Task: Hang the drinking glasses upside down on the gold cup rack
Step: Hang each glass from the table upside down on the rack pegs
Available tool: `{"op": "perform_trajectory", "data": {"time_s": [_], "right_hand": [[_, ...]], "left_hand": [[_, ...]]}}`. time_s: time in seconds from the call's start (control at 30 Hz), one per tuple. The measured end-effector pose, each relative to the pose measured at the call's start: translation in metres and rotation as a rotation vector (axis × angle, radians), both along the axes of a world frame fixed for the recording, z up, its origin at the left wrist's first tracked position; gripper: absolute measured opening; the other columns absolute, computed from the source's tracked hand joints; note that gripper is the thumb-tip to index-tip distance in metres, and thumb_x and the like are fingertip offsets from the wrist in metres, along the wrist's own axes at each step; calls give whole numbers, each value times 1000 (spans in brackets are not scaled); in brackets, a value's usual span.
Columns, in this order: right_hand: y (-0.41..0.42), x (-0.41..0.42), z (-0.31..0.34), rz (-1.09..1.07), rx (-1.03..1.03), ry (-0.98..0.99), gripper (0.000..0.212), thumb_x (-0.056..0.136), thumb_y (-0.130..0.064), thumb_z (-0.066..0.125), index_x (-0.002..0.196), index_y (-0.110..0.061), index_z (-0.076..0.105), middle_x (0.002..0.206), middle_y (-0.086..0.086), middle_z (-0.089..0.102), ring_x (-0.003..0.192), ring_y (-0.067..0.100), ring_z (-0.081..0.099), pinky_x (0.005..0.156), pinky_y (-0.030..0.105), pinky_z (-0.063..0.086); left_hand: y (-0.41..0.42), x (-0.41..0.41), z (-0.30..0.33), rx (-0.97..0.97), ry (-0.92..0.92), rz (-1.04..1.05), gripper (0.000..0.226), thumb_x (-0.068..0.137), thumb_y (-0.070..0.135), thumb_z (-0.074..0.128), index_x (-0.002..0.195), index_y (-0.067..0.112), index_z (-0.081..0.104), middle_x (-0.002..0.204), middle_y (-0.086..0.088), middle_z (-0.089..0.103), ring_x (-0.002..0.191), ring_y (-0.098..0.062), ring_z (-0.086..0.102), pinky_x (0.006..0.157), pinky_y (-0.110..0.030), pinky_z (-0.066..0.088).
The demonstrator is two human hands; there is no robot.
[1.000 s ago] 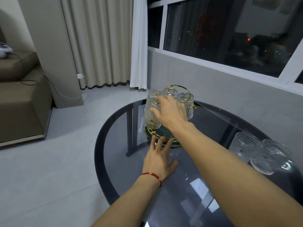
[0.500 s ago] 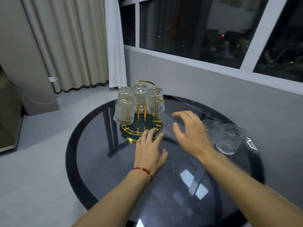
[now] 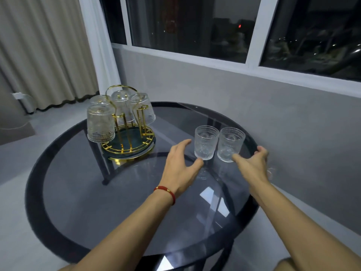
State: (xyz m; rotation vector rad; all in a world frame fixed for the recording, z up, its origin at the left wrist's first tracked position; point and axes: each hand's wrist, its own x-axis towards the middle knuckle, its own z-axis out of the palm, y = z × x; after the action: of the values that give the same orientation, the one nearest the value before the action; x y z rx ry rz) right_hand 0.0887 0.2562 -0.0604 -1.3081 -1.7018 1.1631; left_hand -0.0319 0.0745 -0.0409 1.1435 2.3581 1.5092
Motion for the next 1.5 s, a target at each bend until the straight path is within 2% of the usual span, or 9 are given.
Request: {"op": "perform_trajectory", "data": {"time_s": [0.13,0.33,0.57,0.8,0.97,1.17,1.3,1.4,1.5], "right_hand": [[20,-15,-13,193,-6,-43,118,80,-37,86,167,-23,6,164,6,47,146,34,49,122,56,36],[30,-26,-20,187,85,-75,93,75,-49,89,152,-27,42,152,2,60,139,32,56,119,62,36],[12,-2,-13,208,211,-57,80,59,-60,88,123,-31,49,122,-5,67,111,24,67,81,36,53],[-31,21,41,529,349,152,80,54,-72,92,121,-48,55,116,-22,71,105,0,72,78,20,61],[-74,-11,41,730,229,133,73,58,-55,98,123,-46,66,119,-13,77,108,11,76,87,32,62],[-99,-58,43,743,-125,289,82,76,-61,84,139,-14,62,136,12,73,129,32,69,106,55,56],[-102,-89,67,622,103,172,73,85,-56,77,142,-12,61,137,9,71,129,30,67,108,53,55],[-97,-111,98,462,370,-4,81,88,-63,71,152,-18,51,151,7,63,135,28,61,112,50,49],[-97,-135,126,425,469,-46,83,86,-67,69,150,-18,49,149,10,62,133,30,60,103,40,48]], "left_hand": [[-1,7,-6,-19,-24,-3,64,87,37,66,147,26,43,144,0,49,132,-16,46,106,-32,40],[-5,7,-6,-23,-46,0,65,85,40,64,146,27,44,140,2,53,127,-16,49,104,-40,47],[-11,3,-2,-19,-58,3,57,88,38,66,140,29,48,127,8,56,121,-11,50,103,-39,48],[-20,9,22,196,-358,-176,71,73,60,74,136,35,52,125,7,61,111,-7,64,96,-40,58],[-35,-1,31,326,-474,-52,79,68,49,86,135,26,51,124,5,59,100,2,67,72,-22,61],[-51,-37,35,471,-847,26,81,82,48,80,142,6,47,142,-14,53,84,-16,78,70,-39,65],[-66,-62,25,244,-565,131,52,96,67,37,119,26,59,125,1,62,110,-27,64,90,-49,57],[-87,-91,-3,-236,75,311,48,97,48,45,135,21,57,140,-4,55,134,-28,42,108,-48,41],[-96,-105,-19,-444,237,355,49,91,38,55,137,22,56,141,-3,50,138,-24,35,114,-48,34]]}}
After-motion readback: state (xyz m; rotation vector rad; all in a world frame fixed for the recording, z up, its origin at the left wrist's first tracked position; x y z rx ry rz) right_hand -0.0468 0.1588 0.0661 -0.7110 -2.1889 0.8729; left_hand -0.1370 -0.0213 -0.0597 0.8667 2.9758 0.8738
